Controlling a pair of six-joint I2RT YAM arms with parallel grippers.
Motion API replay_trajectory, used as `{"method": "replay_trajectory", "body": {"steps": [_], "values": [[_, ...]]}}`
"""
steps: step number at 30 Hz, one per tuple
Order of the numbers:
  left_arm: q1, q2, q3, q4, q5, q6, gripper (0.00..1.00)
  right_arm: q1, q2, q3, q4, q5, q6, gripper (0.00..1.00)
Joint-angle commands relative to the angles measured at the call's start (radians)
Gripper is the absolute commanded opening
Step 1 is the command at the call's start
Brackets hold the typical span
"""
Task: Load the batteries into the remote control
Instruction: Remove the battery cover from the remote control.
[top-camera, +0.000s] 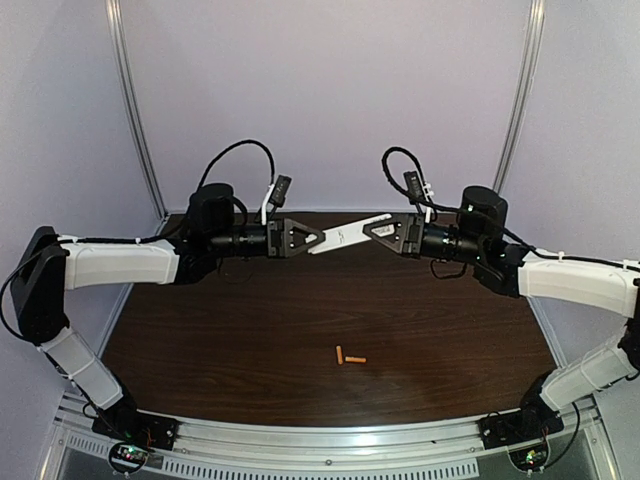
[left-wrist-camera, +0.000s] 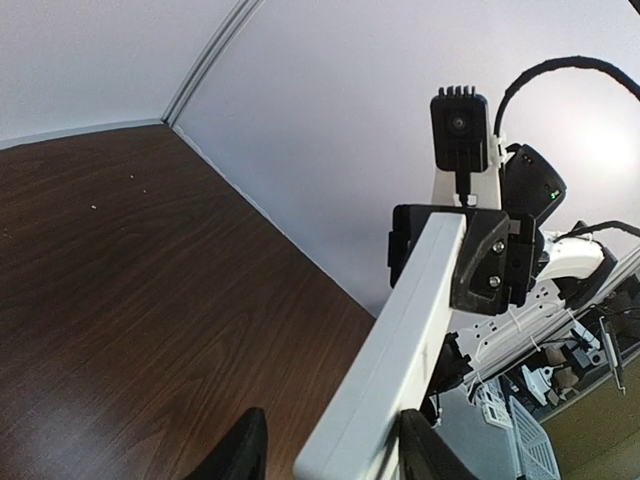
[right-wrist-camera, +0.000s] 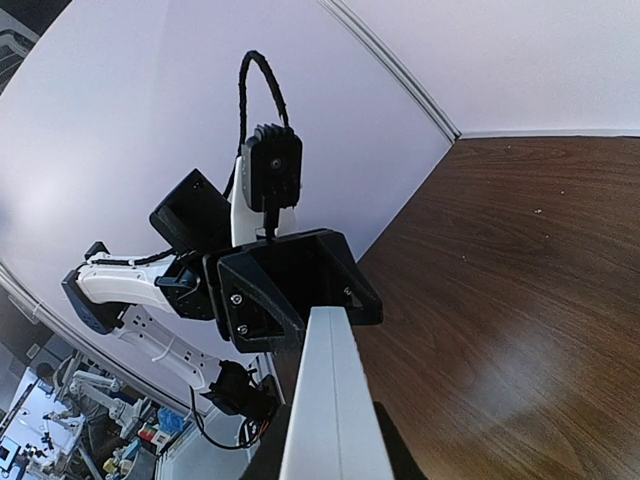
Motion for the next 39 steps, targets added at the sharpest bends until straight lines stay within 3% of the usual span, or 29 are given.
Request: {"method": "replay_trajectory", "body": {"steps": [1, 6, 11, 23, 25, 28, 39], "values": [[0.004, -0.028, 0.006, -0.024, -0.032, 0.032, 0.43, -0.006, -0.018, -0.014, 0.038, 0.002, 0.017, 0.0], [0.004, -0.03, 0.006, -0.047, -0.035, 0.048, 0.33, -0.011, -0.026, -0.014, 0.031, 0.004, 0.014, 0.0], [0.004, -0.037, -0.001, -0.058, -0.03, 0.058, 0.32, -0.027, -0.043, -0.014, 0.007, 0.014, 0.006, 0.0], [0.005, -0.043, -0.004, -0.057, -0.025, 0.063, 0.18, -0.048, -0.061, -0.015, -0.042, 0.047, -0.013, 0.0], [0.004, -0.041, -0.002, -0.06, -0.025, 0.06, 0.19, -0.05, -0.066, -0.018, -0.044, 0.056, -0.013, 0.0], [0.004, -0.037, -0.002, -0.062, -0.024, 0.06, 0.3, -0.052, -0.067, -0.02, -0.036, 0.05, -0.009, 0.0], [0.004, -0.028, 0.001, -0.08, -0.037, 0.058, 0.35, -0.057, -0.067, -0.03, -0.008, 0.038, 0.011, 0.0]]}}
